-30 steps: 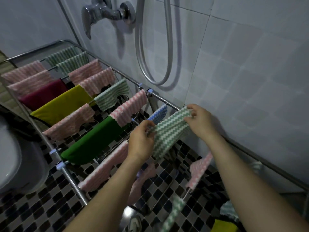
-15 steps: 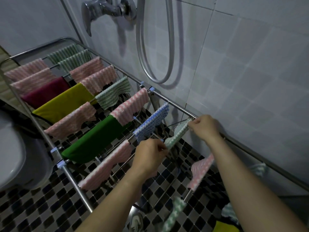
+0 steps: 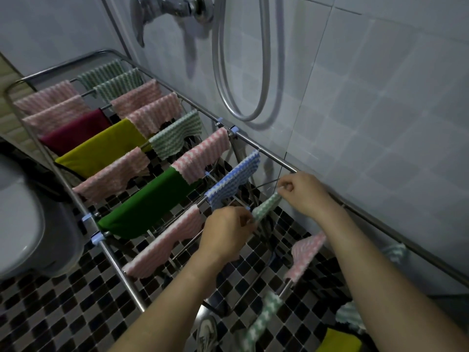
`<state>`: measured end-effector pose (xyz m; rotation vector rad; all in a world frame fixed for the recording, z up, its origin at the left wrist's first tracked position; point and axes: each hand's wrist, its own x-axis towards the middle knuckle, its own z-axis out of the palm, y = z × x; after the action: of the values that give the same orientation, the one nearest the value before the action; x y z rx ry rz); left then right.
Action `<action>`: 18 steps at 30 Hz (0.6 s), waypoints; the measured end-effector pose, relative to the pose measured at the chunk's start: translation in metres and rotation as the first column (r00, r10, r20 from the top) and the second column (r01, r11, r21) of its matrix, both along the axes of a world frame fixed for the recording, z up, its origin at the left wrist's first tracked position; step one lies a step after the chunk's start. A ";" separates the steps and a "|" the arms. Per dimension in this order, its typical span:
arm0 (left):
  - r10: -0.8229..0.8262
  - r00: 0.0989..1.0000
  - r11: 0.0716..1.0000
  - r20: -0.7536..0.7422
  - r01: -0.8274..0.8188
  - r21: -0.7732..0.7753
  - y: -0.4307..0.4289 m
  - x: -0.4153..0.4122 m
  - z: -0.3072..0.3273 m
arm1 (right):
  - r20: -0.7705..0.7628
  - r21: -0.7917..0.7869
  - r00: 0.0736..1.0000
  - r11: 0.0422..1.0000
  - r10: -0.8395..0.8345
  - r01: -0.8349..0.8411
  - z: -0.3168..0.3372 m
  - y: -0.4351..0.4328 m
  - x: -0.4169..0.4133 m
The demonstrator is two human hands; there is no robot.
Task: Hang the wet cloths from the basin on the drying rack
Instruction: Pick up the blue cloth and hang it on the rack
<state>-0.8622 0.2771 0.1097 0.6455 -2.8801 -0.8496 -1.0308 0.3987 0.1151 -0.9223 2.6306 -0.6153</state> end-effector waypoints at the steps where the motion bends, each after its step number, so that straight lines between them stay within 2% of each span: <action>1: -0.008 1.000 1.000 0.012 0.008 0.005 0.001 0.000 -0.001 | -0.003 -0.005 1.000 1.000 0.012 -0.013 -0.001 0.000 0.002; 6: -0.009 0.999 0.998 0.037 0.006 0.063 0.002 0.001 0.002 | -0.127 0.045 0.992 0.999 0.021 -0.015 -0.002 0.001 0.007; 9: 0.010 0.999 0.998 0.045 -0.013 0.067 -0.006 0.016 0.011 | -0.105 -0.009 0.993 0.999 0.046 -0.048 0.008 0.000 0.023; 12: 0.000 0.995 0.999 0.103 -0.004 0.035 -0.018 0.048 0.026 | -0.012 -0.049 0.978 0.977 0.209 -0.209 0.024 -0.007 0.053; 18: 0.004 0.939 0.998 0.344 0.016 -0.055 -0.031 0.111 0.033 | 0.038 0.072 0.824 0.821 0.565 -0.566 0.024 -0.027 0.106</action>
<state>-0.7511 0.2457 0.1424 0.8582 -3.2010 -0.7141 -0.9249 0.3719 0.1395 -1.5712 2.1664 -0.3510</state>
